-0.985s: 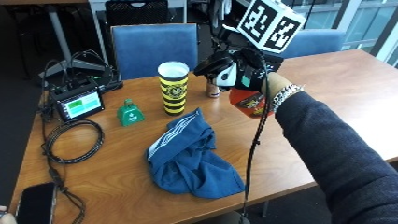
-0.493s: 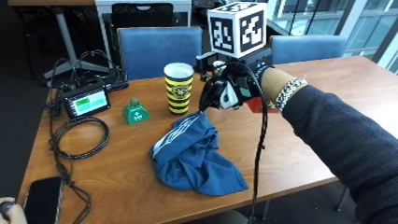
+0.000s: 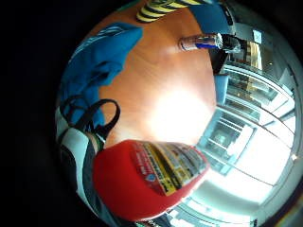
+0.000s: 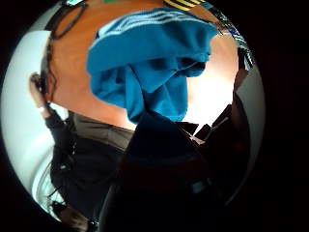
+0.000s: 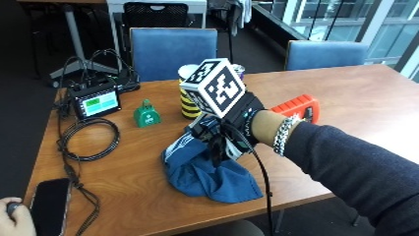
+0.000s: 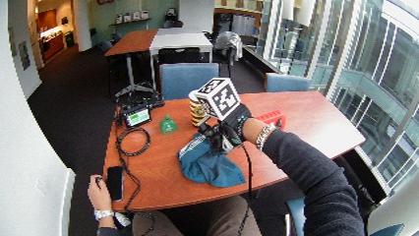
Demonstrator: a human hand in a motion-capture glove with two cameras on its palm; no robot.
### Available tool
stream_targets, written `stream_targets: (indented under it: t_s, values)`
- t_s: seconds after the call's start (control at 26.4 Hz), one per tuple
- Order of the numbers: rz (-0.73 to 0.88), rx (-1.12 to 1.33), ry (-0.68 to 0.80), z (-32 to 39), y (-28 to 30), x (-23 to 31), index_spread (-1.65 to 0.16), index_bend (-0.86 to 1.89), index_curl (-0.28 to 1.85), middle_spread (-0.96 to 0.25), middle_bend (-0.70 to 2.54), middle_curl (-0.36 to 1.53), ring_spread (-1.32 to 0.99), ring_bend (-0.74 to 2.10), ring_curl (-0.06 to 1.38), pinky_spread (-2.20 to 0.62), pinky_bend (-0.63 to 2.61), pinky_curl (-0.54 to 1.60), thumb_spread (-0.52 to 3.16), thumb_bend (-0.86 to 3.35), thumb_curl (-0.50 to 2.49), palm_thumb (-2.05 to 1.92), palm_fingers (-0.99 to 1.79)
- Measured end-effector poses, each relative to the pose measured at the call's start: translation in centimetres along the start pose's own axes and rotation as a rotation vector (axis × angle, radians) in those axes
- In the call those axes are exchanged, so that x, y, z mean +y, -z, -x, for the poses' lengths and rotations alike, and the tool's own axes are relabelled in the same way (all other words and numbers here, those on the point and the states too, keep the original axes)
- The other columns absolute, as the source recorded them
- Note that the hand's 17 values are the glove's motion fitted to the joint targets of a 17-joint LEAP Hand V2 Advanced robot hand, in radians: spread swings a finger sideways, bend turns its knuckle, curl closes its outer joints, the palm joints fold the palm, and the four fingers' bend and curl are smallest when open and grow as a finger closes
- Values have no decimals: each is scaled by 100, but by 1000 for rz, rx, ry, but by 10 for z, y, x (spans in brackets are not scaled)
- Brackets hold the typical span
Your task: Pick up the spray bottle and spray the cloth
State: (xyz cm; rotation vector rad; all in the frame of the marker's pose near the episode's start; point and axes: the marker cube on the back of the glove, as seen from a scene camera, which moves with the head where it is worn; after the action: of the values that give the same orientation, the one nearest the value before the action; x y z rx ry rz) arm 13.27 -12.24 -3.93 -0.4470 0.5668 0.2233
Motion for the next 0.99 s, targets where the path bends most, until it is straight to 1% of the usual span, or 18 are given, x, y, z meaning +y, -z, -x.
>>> stream_targets:
  t_s: [0.15, 0.3, 0.38, 0.49, 0.64, 0.8, 0.99]
  values:
    - [32, 51, 1, 16, -15, -4, -33, 20, 61, -23, 62, 51, -23, 62, 46, -32, 38, 38, 23, -3, 77, 98, 137]
    - [59, 39, 8, 26, -29, -3, -33, 20, 61, -23, 62, 51, -23, 62, 46, -32, 38, 38, 23, -3, 77, 98, 137]
    - [61, 18, 12, 26, -28, 0, -33, 20, 62, -23, 62, 51, -23, 62, 46, -32, 38, 38, 24, -3, 77, 98, 137]
    - [26, -44, 19, 20, -10, 2, -33, 20, 62, -23, 62, 51, -23, 62, 46, -32, 38, 38, 24, -3, 78, 98, 137]
    - [-79, -230, 65, 9, 34, 8, -33, 20, 62, -23, 62, 51, -23, 63, 46, -32, 38, 38, 24, -3, 78, 97, 137]
    - [-206, -488, 163, 6, 82, 20, -33, 20, 62, -23, 62, 51, -23, 63, 46, -32, 38, 38, 24, -3, 78, 97, 137]
    - [-387, -765, 268, 5, 118, 26, -33, 20, 63, -23, 62, 51, -23, 63, 46, -31, 38, 38, 25, -3, 78, 97, 137]
